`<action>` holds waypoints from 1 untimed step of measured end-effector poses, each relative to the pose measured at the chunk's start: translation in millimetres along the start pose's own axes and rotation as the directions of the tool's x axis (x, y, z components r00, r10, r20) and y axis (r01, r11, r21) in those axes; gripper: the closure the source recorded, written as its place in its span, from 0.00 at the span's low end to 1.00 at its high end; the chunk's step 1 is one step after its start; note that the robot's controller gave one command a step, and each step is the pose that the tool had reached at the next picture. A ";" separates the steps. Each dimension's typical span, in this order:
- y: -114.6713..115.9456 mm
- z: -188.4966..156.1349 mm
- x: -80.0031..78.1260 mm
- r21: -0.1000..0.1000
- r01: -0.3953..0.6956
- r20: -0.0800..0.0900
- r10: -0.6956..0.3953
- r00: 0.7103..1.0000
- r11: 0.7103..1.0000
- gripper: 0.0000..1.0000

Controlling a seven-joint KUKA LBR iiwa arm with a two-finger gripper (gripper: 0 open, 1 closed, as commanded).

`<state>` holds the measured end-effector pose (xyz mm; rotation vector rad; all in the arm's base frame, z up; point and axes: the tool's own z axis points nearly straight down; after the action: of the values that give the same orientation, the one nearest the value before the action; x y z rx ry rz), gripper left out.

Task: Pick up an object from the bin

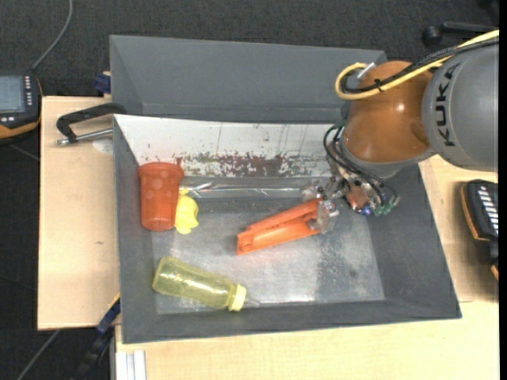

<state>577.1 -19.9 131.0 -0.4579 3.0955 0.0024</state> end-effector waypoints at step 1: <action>-1.7 -62.8 -0.8 0.001 0.008 0.006 -0.008 1.000 1.000 1.00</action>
Offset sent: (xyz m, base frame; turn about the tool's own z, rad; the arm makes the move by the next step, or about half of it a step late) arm 0.0000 0.0000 0.0000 0.0000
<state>577.6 -21.5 193.7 -0.4688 3.0875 0.0027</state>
